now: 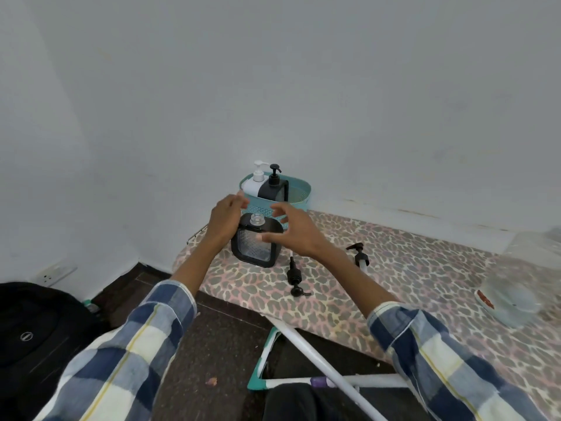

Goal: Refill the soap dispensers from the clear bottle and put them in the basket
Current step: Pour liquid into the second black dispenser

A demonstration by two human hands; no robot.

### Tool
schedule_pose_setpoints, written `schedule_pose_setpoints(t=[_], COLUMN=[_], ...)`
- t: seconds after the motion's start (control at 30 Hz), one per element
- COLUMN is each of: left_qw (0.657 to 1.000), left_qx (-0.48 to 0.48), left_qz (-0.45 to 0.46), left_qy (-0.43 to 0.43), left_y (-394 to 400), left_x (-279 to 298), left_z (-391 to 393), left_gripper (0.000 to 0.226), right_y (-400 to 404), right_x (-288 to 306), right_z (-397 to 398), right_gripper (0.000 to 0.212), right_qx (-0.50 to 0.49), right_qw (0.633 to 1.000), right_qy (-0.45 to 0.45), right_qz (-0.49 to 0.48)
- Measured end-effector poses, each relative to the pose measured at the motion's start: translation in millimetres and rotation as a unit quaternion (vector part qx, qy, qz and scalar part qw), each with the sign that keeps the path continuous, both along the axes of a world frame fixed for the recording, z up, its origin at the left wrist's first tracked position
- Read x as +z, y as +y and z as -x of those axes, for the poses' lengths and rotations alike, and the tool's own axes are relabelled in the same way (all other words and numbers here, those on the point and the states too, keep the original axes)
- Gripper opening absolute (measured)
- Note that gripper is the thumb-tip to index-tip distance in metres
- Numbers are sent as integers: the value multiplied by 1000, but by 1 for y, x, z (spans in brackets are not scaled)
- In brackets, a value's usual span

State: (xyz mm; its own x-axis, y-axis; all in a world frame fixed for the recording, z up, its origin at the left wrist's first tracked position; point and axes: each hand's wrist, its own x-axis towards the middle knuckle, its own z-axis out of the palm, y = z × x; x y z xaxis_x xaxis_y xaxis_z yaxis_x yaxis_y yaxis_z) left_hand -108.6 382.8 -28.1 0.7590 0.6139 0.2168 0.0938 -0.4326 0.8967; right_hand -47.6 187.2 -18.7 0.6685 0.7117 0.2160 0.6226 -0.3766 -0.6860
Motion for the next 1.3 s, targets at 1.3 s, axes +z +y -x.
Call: schedule_pose_setpoints(t=[1.3], left_qw=[985], left_qx=[-153], left_qz=[24], left_qy=[-70], left_y=[-337], left_x=[-69], left_z=[-19], left_gripper=[58], right_y=[-326], right_x=[-33], right_z=[16], right_gripper=[31], right_qx=[-267], right_qw=[918], right_qy=[-256], right_qz=[-143])
